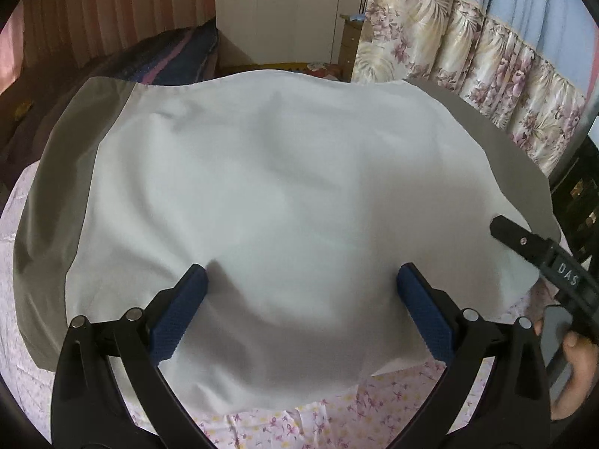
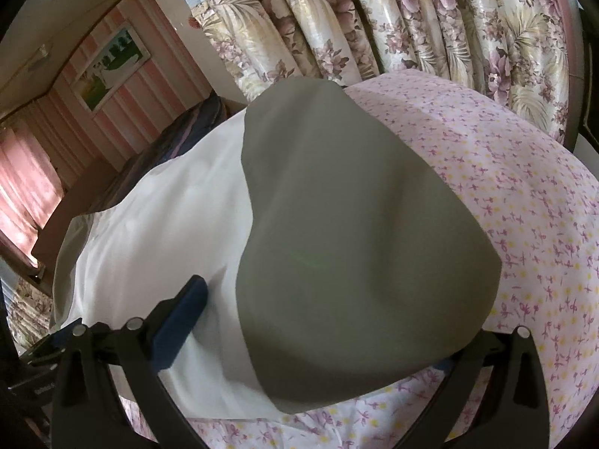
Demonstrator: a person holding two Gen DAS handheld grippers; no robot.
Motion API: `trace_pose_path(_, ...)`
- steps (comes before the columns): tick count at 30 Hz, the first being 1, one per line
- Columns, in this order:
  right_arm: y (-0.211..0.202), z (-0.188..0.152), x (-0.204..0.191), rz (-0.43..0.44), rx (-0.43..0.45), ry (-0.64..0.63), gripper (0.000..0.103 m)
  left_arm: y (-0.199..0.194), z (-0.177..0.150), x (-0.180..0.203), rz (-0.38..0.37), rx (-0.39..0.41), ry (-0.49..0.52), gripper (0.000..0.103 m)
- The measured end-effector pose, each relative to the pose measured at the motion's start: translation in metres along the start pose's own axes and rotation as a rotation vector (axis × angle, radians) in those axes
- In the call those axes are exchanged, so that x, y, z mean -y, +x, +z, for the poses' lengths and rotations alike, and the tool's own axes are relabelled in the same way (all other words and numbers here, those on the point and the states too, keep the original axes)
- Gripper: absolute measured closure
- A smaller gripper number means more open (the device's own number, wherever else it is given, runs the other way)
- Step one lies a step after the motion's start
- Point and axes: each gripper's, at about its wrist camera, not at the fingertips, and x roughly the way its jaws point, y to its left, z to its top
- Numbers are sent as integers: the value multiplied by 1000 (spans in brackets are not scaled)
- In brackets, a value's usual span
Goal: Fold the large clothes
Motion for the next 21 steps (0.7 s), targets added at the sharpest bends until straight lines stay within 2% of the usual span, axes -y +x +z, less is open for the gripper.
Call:
trace_pose_path(12,-1,-1,1,9,2,4,1,6,-4,4,34,19,20,3)
trace_pose_path(14,-1,-2,1,12,3,6,1,-2,-3,5,34,47,4,10)
trace_pose_path(15,-1,-2,1,11,3,5,1,-10,-3,7,33,75,6,20)
trace_pose_path(16,-1,-2,1,11,2,6,1,-15,-2,10,33,89,12,25)
trace_pose_path(19,-1,-2,2,15,3,8,1,-34,-1,14,7,146,3,26)
trace_pose_path(20,-1,-2,2,16,4,10,1,-37,-1,12,-11,151,-17,29)
trace_pose_path(21,-1,-2,2,16,4,10,1,-37,-2,11,-31,147,-27,37)
